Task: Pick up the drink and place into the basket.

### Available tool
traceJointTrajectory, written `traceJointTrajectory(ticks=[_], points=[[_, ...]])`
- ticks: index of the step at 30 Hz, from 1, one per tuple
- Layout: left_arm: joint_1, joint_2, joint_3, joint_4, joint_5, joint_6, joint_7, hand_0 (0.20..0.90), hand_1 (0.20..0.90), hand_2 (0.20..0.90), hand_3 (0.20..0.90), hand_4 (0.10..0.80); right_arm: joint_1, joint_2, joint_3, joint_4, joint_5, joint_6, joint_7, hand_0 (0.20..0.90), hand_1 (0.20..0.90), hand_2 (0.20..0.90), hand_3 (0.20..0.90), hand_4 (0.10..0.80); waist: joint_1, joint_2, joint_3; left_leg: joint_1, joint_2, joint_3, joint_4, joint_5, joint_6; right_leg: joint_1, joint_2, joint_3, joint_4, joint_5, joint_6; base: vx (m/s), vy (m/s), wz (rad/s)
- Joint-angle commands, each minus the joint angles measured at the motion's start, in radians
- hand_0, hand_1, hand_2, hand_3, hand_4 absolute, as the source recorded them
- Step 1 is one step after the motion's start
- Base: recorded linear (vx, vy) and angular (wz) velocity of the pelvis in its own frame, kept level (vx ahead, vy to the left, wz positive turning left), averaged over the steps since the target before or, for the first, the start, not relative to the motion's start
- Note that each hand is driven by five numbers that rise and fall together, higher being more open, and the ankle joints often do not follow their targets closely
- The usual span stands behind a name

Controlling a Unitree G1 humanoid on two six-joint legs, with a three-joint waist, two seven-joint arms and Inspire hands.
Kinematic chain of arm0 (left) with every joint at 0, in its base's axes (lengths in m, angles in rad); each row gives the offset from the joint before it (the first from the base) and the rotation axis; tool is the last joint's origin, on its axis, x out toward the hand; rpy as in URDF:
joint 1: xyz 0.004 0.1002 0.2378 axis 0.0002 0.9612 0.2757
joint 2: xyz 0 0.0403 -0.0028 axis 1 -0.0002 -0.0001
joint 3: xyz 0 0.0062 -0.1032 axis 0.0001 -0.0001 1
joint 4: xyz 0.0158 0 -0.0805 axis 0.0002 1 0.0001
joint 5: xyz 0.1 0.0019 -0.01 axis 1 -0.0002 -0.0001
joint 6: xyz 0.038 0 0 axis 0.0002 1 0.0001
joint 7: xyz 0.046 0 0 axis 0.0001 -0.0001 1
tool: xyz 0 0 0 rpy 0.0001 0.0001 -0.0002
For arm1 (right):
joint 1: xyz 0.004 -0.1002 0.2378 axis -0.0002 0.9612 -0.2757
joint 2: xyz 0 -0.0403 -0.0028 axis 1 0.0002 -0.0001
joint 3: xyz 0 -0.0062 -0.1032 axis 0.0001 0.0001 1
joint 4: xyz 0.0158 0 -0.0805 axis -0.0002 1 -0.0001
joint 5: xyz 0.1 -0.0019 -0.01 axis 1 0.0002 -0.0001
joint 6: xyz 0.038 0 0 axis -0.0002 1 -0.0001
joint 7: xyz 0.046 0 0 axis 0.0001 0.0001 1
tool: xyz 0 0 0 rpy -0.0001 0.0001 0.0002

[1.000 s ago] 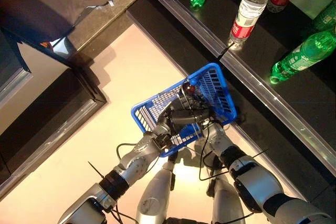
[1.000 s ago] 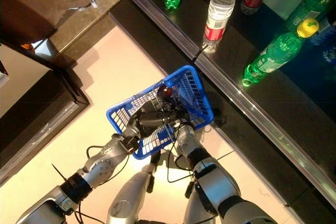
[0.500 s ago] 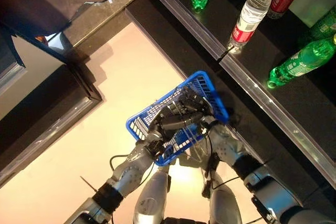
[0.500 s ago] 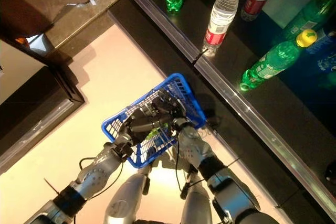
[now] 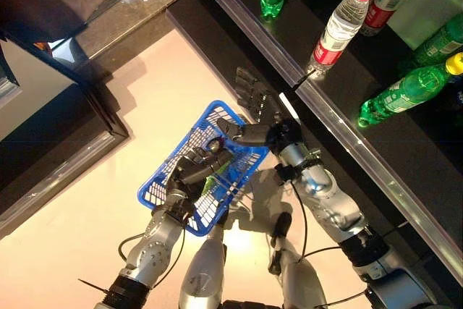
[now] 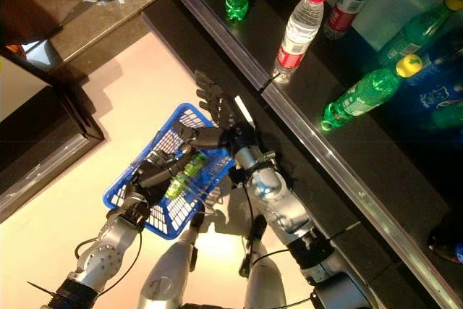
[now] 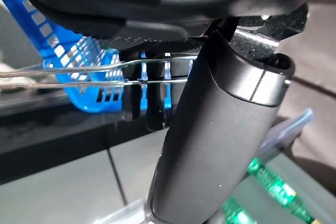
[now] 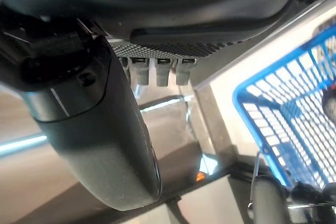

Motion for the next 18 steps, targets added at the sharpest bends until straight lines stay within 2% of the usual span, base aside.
traceJointTrajectory(ticks=[1, 4, 7, 11, 14, 16, 18], points=[[-0.060, -0.006, 0.094, -0.391, 0.161, -0.132, -0.062, 0.300, 0.300, 0.300, 0.200, 0.100, 0.003, 0.017, -0.020, -0.194, 0.039, -0.175, 0.094, 0.900, 0.900, 0.900, 0.900, 0.800, -0.001, -0.020, -0.164, 0.044, -0.018, 0.042, 0.009, -0.039, 0.037, 0.048, 0.008, 0.050, 0.061, -0.068, -0.016, 0.036, -0.046, 0.01], [-0.029, -0.009, 0.114, -0.328, 0.183, -0.107, -0.019, 0.300, 0.300, 0.300, 0.200, 0.100, 0.035, 0.028, -0.054, -0.231, 0.074, -0.268, 0.146, 0.900, 0.900, 0.900, 0.900, 0.800, -0.002, -0.023, -0.188, 0.061, -0.013, 0.042, 0.003, -0.043, 0.035, 0.066, 0.012, 0.051, 0.057, -0.073, -0.015, 0.052, -0.050, 0.00], [0.002, -0.014, 0.124, -0.284, 0.172, -0.102, -0.004, 0.300, 0.300, 0.300, 0.200, 0.100, 0.053, 0.023, -0.080, -0.243, 0.024, -0.335, 0.100, 0.900, 0.900, 0.900, 0.900, 0.800, -0.003, -0.022, -0.207, 0.076, -0.009, 0.045, -0.001, -0.044, 0.034, 0.078, 0.015, 0.052, 0.056, -0.076, -0.015, 0.053, -0.027, -0.01], [0.038, -0.028, 0.131, -0.222, 0.185, -0.088, 0.037, 0.300, 0.300, 0.300, 0.200, 0.100, 0.067, 0.033, -0.116, -0.236, -0.044, -0.397, -0.016, 0.900, 0.900, 0.900, 0.900, 0.800, -0.007, -0.020, -0.229, 0.095, -0.001, 0.048, -0.005, -0.048, 0.030, 0.094, 0.022, 0.057, 0.059, -0.084, -0.019, 0.042, -0.030, -0.02], [0.057, -0.025, 0.125, -0.176, 0.251, -0.104, 0.067, 0.300, 0.300, 0.300, 0.200, 0.100, 0.079, 0.028, -0.133, -0.222, -0.143, -0.423, -0.154, 0.900, 0.900, 0.900, 0.900, 0.800, -0.012, -0.017, -0.243, 0.110, 0.005, 0.048, -0.008, -0.049, 0.027, 0.105, 0.029, 0.063, 0.061, -0.092, -0.024, 0.019, -0.039, -0.05], [0.064, -0.023, 0.127, -0.153, 0.255, -0.109, 0.064, 0.300, 0.300, 0.300, 0.200, 0.100, 0.085, 0.019, -0.144, -0.219, -0.158, -0.424, -0.200, 0.900, 0.900, 0.900, 0.900, 0.800, -0.014, -0.015, -0.249, 0.113, 0.011, 0.047, -0.004, -0.050, 0.023, 0.110, 0.034, 0.064, 0.066, -0.098, -0.028, -0.009, -0.058, -0.05], [0.072, -0.024, 0.122, -0.133, 0.235, -0.111, 0.059, 0.300, 0.300, 0.300, 0.200, 0.100, 0.095, 0.011, -0.150, -0.204, -0.228, -0.390, -0.279, 0.900, 0.900, 0.900, 0.900, 0.800, -0.015, -0.014, -0.251, 0.112, 0.016, 0.043, 0.007, -0.050, 0.018, 0.112, 0.040, 0.063, 0.075, -0.104, -0.035, -0.016, -0.072, -0.04]])
